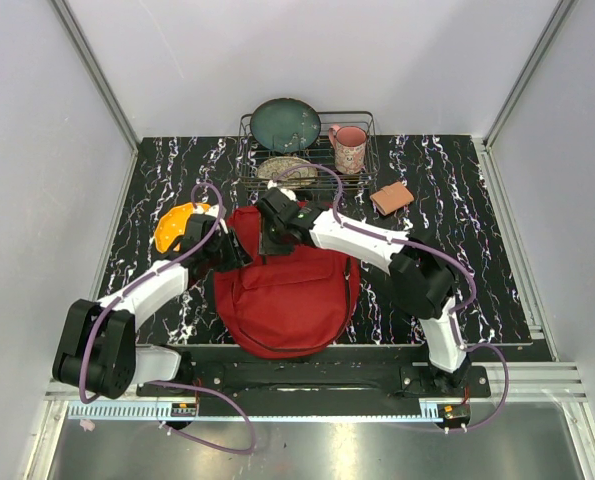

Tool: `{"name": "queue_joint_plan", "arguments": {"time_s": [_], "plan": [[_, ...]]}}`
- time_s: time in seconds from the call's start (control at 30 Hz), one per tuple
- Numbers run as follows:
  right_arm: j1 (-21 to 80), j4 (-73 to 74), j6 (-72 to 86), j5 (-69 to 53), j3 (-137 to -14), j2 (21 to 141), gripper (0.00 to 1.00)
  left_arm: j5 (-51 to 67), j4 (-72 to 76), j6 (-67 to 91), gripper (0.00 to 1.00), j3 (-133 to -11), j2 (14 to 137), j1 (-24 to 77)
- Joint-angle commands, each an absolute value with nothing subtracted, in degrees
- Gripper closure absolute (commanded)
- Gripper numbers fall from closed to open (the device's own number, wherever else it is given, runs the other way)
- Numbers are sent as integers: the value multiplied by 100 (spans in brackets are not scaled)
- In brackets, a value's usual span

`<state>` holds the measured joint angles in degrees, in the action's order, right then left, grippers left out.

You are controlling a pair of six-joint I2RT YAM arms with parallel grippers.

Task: Pack the student bag
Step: Zip the student bag at the center of the board.

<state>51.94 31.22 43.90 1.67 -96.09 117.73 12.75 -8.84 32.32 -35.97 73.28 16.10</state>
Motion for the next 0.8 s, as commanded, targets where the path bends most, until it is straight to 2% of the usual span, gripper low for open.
{"name": "queue_joint_plan", "arguments": {"time_s": [0.0, 0.2, 0.27, 0.33, 0.43, 0.63, 0.73, 0.77], "plan": [[5466, 3769, 4166, 746, -9878, 12076, 62, 1591, -492, 3296, 69, -3481, 7225, 1600], [5625, 3999, 4061, 1019, -10160, 12357, 63, 1679, -396, 3305, 76, -3445, 7093, 1600], [5651, 4008, 4061, 1063, -10178, 12410, 73, 1705, -387, 3305, 77, -3428, 7058, 1591], [5678, 3999, 4061, 1116, -10186, 12419, 75, 1696, -378, 3305, 78, -3419, 7023, 1600], [5713, 3973, 3982, 1099, -10222, 12428, 84, 1714, -360, 3296, 79, -3393, 7005, 1600], [5827, 3955, 3964, 1099, -10257, 12454, 81, 1775, -308, 3305, 80, -3384, 7031, 1600], [5862, 3938, 3973, 1072, -10266, 12472, 73, 1784, -290, 3305, 80, -3384, 7040, 1600], [5871, 3972, 3964, 1116, -10248, 12463, 75, 1793, -290, 3313, 80, -3375, 7031, 1600]]}}
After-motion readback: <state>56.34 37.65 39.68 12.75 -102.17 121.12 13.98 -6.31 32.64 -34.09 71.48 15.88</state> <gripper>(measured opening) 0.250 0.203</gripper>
